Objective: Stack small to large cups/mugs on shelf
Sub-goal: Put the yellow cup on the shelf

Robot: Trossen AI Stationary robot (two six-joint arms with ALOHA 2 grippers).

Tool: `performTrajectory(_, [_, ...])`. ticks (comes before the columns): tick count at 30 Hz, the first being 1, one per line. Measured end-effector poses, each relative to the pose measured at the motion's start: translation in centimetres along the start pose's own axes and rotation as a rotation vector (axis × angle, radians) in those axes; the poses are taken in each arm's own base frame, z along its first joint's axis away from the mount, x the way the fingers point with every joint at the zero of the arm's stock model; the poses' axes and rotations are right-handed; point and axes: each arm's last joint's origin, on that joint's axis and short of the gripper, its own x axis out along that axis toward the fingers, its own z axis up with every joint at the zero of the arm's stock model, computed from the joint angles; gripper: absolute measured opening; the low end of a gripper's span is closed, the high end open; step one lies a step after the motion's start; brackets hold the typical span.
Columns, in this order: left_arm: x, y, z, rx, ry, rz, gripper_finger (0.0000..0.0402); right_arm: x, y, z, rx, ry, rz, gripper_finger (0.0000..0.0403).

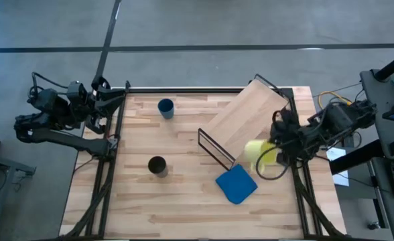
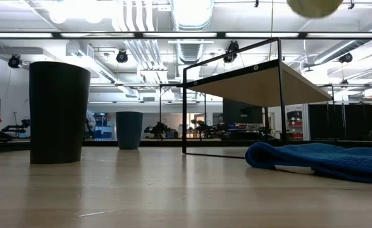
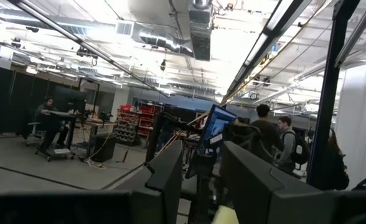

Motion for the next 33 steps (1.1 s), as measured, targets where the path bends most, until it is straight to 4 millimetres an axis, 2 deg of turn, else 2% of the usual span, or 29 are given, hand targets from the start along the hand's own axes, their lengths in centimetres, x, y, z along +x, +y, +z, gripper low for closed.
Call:
performTrajectory(5, [0.2, 0.0, 0.0, 0.0, 0.0, 0.0, 0.01, -0.4, -0.6, 2.5, -0.214, -0.125, -0.029, 0.0009])
performTrajectory(11, [0.2, -0.1, 0.0, -0.005, -0.012, -0.001, 0.01, 1.7, -2.4, 4.7, -0.381, 0.022, -0.165, 0.0009])
performTrajectory(15, [0.4, -0.1, -0.1, -0.005, -0.01, -0.001, 0.01, 3.1, -3.3, 6.4, -0.468, 0.034, -0.075, 0.0009])
performTrajectory(23, [1.1, -0.2, -0.7, 0.0, 0.013, 0.001, 0.01, 6.0, -4.5, 8.9, -0.544, 0.084, 0.027, 0.0009])
performTrajectory(33, [1.5, -0.3, -0.8, -0.003, -0.001, 0.0, 0.01, 10.6, -5.6, 11.2, -0.534, 0.189, 0.109, 0.0009])
